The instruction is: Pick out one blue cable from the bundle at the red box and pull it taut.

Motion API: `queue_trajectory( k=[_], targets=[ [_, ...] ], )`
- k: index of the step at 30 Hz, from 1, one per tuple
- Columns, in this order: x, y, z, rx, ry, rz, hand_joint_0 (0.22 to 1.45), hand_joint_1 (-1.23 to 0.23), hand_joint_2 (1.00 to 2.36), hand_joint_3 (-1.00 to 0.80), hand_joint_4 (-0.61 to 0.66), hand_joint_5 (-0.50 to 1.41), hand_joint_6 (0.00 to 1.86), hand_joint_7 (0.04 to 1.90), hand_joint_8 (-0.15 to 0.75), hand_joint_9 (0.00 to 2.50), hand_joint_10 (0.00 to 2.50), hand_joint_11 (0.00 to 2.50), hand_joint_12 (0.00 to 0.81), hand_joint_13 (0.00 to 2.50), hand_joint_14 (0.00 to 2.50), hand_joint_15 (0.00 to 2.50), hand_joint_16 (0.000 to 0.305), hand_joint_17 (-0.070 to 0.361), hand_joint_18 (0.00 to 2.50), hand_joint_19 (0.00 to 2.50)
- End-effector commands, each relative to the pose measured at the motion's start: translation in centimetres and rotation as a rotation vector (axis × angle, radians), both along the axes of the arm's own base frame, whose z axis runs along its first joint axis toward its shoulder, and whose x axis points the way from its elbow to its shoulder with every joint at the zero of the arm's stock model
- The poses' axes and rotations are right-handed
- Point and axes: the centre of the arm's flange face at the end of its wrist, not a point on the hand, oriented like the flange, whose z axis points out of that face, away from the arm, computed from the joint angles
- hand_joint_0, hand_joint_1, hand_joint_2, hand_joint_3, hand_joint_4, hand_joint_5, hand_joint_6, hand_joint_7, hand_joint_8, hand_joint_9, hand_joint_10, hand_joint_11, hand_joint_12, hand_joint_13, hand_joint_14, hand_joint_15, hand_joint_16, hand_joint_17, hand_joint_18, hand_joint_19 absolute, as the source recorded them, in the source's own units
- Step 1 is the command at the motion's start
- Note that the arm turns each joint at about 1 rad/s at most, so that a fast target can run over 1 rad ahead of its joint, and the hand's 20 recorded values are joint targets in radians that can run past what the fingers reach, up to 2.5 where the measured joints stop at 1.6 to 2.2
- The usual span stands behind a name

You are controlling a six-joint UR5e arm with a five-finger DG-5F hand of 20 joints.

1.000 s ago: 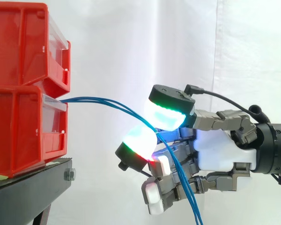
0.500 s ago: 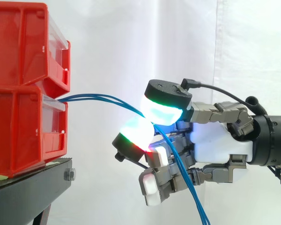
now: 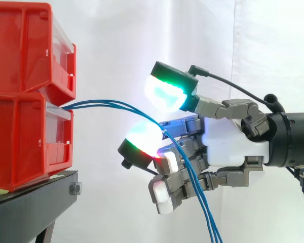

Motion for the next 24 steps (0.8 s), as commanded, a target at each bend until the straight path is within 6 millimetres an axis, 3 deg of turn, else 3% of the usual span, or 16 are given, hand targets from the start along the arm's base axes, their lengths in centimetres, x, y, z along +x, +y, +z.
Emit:
queue_trajectory(
  k=[1, 7, 24],
  targets=[
    [0.08, -0.05, 0.16, 0.0, -0.004, -0.002, 0.58, -0.52, 1.02, -0.27, 0.07, -0.15, 0.94, 1.02, 0.221, 0.98, 0.03, 0.8, 0.301, 0.88, 0.02, 0.6, 0.045, 0.101, 0.58, 0.67],
    [0.08, -0.16, 0.16, 0.001, -0.004, -0.013, 0.58, -0.6, 1.03, -0.19, 0.05, -0.15, 0.94, 1.04, 0.218, 0.98, 0.03, 0.8, 0.296, 0.89, 0.02, 0.6, 0.045, 0.101, 0.6, 0.66],
    [0.04, 0.16, 0.03, 0.001, 0.003, -0.011, 0.65, -0.75, 1.03, -0.18, -0.04, -0.16, 0.95, 1.15, 0.204, 0.96, 0.03, 0.81, 0.281, 0.89, 0.02, 0.6, 0.044, 0.1, 0.63, 0.63]
  ],
)
